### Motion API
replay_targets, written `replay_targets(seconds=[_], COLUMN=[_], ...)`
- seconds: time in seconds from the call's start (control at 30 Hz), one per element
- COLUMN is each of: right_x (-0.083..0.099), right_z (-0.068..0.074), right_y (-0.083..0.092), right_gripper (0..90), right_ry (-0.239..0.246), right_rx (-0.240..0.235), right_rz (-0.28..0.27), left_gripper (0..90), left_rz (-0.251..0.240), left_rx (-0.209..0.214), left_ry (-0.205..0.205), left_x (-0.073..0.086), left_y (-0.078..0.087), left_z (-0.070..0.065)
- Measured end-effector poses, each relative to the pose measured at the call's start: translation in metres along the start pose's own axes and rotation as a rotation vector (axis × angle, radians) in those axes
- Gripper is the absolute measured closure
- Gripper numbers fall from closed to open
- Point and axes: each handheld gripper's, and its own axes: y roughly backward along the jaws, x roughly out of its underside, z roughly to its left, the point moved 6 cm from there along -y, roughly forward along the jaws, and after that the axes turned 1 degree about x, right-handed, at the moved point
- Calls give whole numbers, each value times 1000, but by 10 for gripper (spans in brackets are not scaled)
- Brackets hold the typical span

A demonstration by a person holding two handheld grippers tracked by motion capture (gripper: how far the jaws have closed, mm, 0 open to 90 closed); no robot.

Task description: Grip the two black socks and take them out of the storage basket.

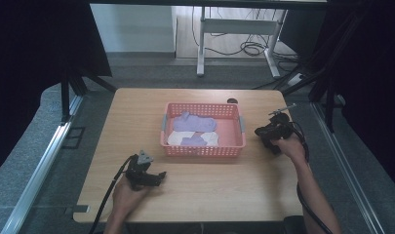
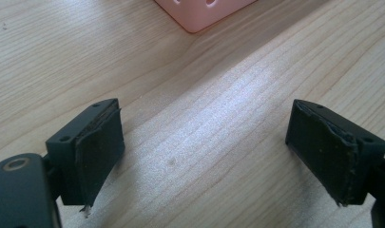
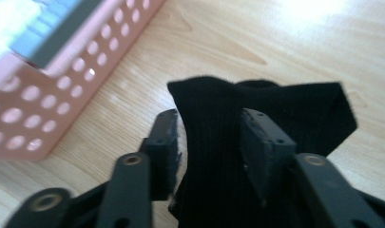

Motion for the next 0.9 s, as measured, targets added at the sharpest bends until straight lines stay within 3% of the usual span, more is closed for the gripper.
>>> replay_targets(seconds=[0.1, 0.4, 0.9], right_x=[-5, -10, 2], right_z=[3, 18, 46], right_y=[12, 42, 74], right_gripper=[426, 295, 154], right_ry=[13, 79, 135], right_rx=[3, 9, -3], right_rz=[-37, -103, -145], left_gripper=[122, 122, 122], left_rz=[0, 3, 3], left_rx=[0, 0, -1], left_ry=[0, -4, -9], left_x=[0, 0, 0], left_y=[0, 0, 0], left_z=[0, 0, 1])
